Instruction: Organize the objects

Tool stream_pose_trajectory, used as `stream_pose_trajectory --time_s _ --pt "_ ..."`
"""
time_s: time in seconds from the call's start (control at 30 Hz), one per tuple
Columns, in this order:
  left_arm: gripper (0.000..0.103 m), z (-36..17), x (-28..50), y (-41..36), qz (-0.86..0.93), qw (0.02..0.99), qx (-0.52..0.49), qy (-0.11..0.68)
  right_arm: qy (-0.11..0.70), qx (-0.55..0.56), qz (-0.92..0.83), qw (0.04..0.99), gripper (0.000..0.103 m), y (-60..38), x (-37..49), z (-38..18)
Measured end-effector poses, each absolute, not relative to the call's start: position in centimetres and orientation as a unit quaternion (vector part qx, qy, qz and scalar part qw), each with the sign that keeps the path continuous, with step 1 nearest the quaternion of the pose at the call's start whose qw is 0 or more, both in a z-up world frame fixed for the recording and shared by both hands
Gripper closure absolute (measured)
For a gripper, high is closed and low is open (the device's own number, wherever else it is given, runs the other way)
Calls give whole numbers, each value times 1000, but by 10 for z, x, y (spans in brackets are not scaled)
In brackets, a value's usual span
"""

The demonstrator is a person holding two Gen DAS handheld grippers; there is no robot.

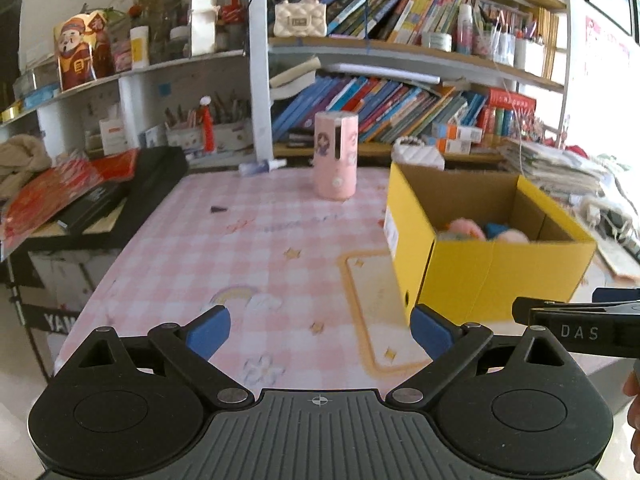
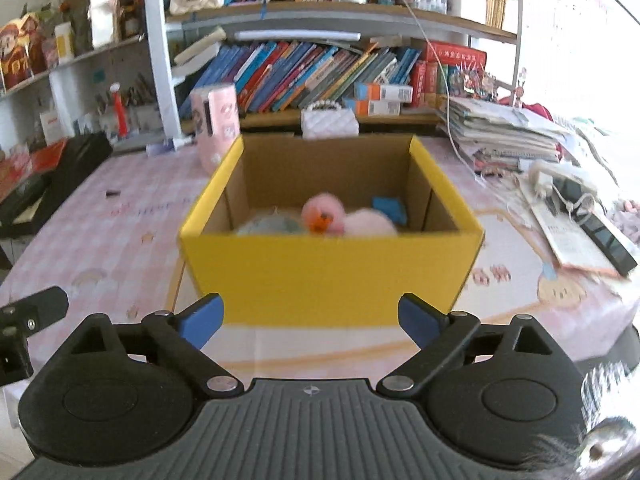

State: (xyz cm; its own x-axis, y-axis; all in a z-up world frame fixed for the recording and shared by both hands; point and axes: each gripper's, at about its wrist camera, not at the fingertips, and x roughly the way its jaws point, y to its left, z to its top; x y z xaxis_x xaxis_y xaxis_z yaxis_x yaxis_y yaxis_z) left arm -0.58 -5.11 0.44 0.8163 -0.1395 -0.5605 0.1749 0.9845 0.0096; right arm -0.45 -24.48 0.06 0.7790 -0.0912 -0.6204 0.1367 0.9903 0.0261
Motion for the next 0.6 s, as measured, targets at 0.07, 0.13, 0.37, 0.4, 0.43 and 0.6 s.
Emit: stream_pose_trajectory --time_s 0.07,0.13,0.37,0.4,0.43,0.6 --pt "5 2 -12 -46 -82 950 34 299 332 33 -60 941 5 -236 -14 -3" --pt "5 1 -17 -41 -81 949 35 301 335 27 -57 940 3 -227 -22 -6" --pt "4 -2 -31 -30 -79 947 35 308 334 11 -52 941 0 -206 -39 -6" --pt "3 -2 -32 -28 -78 947 35 308 334 10 -52 941 0 -202 -41 -6" --pt "2 -2 -34 -26 -77 948 35 308 335 10 -51 941 0 -201 -43 -7" --pt "1 -3 -39 -23 -75 949 37 305 337 6 -48 940 0 -191 -49 -7"
